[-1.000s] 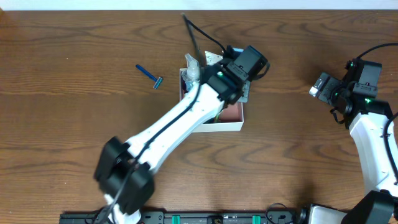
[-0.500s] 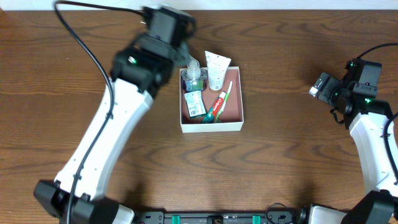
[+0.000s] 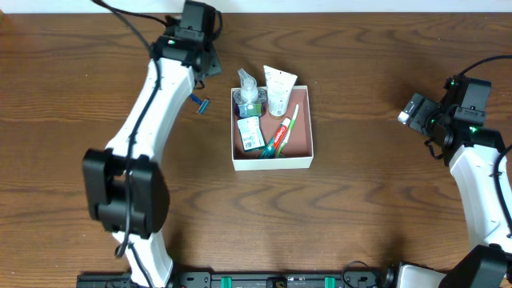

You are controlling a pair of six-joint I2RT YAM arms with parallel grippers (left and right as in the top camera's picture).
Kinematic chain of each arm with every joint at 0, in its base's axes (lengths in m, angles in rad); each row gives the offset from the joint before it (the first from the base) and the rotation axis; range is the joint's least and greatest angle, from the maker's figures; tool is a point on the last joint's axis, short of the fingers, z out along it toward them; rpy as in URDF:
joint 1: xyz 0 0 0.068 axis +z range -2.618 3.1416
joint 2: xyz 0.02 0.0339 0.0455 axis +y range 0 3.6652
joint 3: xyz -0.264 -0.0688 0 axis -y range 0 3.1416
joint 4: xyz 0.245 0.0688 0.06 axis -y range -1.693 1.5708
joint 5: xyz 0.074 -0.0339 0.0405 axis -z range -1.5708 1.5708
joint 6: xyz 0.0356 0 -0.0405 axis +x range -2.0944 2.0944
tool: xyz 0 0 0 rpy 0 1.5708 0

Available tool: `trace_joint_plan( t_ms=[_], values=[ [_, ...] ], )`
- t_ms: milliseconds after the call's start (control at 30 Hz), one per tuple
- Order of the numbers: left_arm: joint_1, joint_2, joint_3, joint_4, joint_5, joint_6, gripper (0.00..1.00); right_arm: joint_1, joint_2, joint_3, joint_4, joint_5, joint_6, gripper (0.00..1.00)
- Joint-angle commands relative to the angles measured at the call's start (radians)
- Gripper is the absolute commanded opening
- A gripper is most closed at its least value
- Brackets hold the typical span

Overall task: Pack container
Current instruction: 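Withdraw the left gripper to the blue razor left of box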

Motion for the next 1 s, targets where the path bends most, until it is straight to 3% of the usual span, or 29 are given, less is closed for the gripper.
trace_joint_plan(
  t_ms=[0, 233, 967],
  values=[
    [0.008, 0.046, 0.005, -0.002, 0.018, -0.035, 0.56, -0.01, -0.015, 0.013, -0.001, 0.01, -0.008, 0.99],
    [0.066, 0.106, 0.005, -0.006, 0.154, -0.096, 0.52, -0.01, -0.015, 0.013, -0.001, 0.01, -0.008, 0.99],
    [0.074, 0.257, 0.005, -0.058, 0.144, -0.113, 0.52, -0.01, -0.015, 0.013, -0.001, 0.01, -0.008, 0.99]
  ],
)
